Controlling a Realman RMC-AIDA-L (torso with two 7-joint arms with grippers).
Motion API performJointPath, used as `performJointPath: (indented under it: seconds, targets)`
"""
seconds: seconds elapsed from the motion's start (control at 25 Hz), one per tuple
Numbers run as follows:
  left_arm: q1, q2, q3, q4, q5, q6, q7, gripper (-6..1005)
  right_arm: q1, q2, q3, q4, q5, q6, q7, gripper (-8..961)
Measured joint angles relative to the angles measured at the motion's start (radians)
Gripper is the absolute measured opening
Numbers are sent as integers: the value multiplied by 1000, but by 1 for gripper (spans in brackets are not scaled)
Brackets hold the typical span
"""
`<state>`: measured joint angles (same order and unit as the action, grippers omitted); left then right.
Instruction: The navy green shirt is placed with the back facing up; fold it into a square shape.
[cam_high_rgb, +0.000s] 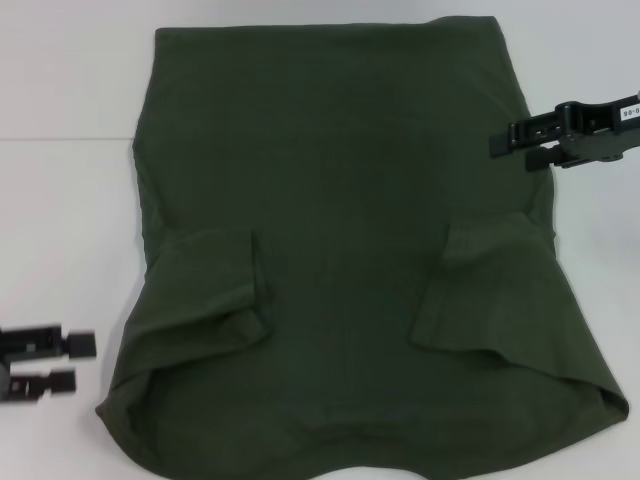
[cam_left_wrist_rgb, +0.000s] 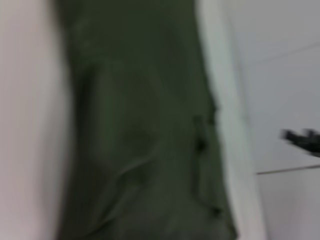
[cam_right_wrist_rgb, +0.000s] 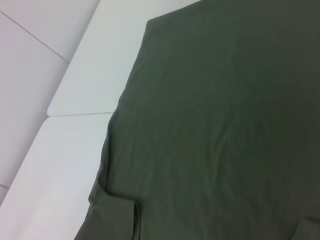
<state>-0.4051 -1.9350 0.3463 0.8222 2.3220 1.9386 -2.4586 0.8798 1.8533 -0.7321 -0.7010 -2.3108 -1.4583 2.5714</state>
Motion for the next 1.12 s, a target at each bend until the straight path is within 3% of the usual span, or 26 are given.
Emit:
performJointPath:
  seconds: [0.24, 0.64, 1.12]
  targets:
    - [24, -23, 5, -13, 72, -94, -52, 823, -1, 0, 6, 0, 4, 1, 0, 765]
    - [13, -42, 20, -89, 112, -200, -96, 813, -9, 4, 8, 1, 6, -6, 0, 763]
    - [-63, -38, 59, -230, 112, -366, -130, 780, -12, 4, 8, 2, 7, -1, -7, 760]
